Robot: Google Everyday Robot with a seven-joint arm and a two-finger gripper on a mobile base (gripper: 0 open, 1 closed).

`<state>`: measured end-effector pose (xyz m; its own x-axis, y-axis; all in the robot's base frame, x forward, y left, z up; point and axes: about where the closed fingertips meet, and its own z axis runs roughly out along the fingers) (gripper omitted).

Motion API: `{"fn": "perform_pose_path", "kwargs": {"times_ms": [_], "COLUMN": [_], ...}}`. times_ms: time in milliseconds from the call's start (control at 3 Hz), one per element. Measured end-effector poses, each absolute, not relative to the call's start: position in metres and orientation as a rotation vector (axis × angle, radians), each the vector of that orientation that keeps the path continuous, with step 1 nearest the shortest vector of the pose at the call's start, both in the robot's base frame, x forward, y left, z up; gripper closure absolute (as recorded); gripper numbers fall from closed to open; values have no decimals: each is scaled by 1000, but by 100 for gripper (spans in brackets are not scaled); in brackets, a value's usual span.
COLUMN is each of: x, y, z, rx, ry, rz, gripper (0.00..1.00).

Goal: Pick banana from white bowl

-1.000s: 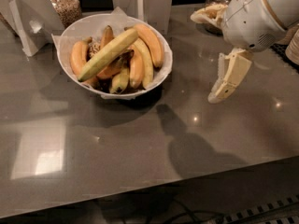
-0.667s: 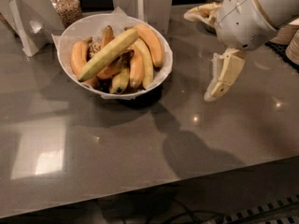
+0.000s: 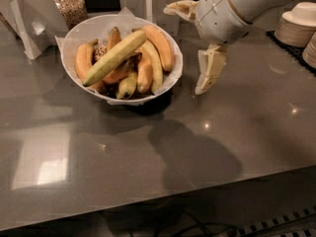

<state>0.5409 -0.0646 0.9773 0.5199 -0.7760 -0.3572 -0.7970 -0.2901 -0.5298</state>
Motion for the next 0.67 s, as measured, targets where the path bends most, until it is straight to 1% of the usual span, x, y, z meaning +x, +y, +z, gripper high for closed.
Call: {"fn": "perform_pose_path", "kwargs": {"times_ms": [667], "x": [587], "y": [-26], "z": [981], "rx": [-2135], "ry": [1099], "rz": [6], "gripper": [0]}}
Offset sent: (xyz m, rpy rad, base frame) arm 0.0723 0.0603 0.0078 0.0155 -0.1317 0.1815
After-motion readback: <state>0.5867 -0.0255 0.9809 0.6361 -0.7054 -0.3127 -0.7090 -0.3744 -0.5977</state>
